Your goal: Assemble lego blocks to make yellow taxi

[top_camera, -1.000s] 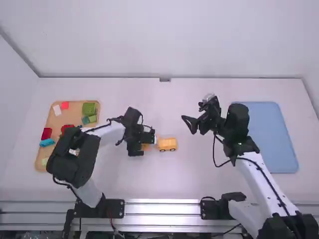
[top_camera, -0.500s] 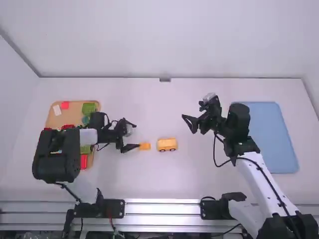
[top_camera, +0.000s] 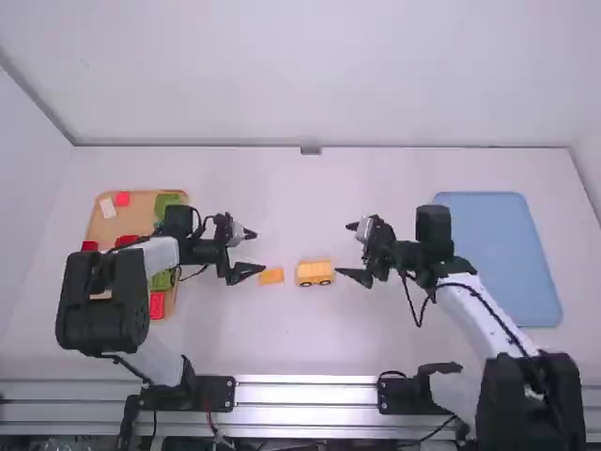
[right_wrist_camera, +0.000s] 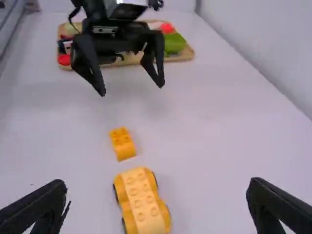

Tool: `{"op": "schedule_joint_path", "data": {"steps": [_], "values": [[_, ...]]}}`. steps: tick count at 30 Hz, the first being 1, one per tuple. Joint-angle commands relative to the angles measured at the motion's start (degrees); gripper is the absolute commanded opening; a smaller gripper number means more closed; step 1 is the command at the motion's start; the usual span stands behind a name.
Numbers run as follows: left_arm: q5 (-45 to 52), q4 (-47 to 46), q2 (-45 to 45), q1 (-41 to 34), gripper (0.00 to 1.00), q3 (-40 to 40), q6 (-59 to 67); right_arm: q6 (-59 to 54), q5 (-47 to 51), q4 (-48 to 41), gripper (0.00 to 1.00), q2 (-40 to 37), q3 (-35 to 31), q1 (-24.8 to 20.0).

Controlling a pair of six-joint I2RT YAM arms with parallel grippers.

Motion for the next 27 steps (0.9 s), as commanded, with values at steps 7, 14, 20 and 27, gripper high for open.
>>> {"op": "schedule_joint_path", "data": {"steps": [7, 14, 20, 27], "values": [[-3.8, -0.9, -0.6, -0.9, 0.99, -1.1, -4.3, -19.8, -12.4, -0.9, 0.98, 20.3, 4.5, 1.3], [-7.1, 5.1, 0.0, -4.6, 0.99, -8.3, 14.9, -24.8, -12.8, -0.9, 0.98, 26.6, 4.4, 2.8], [-12.9, 24.3, 0.2, -4.1, 0.98, -16.3, 3.0, -22.9, -8.2, -0.9, 0.98, 26.5, 4.4, 4.9], [-13.9, 29.7, 3.0, -4.5, 0.95, -17.8, 3.0, -21.1, -6.2, 1.5, 0.98, 26.5, 4.4, 8.1]]}}
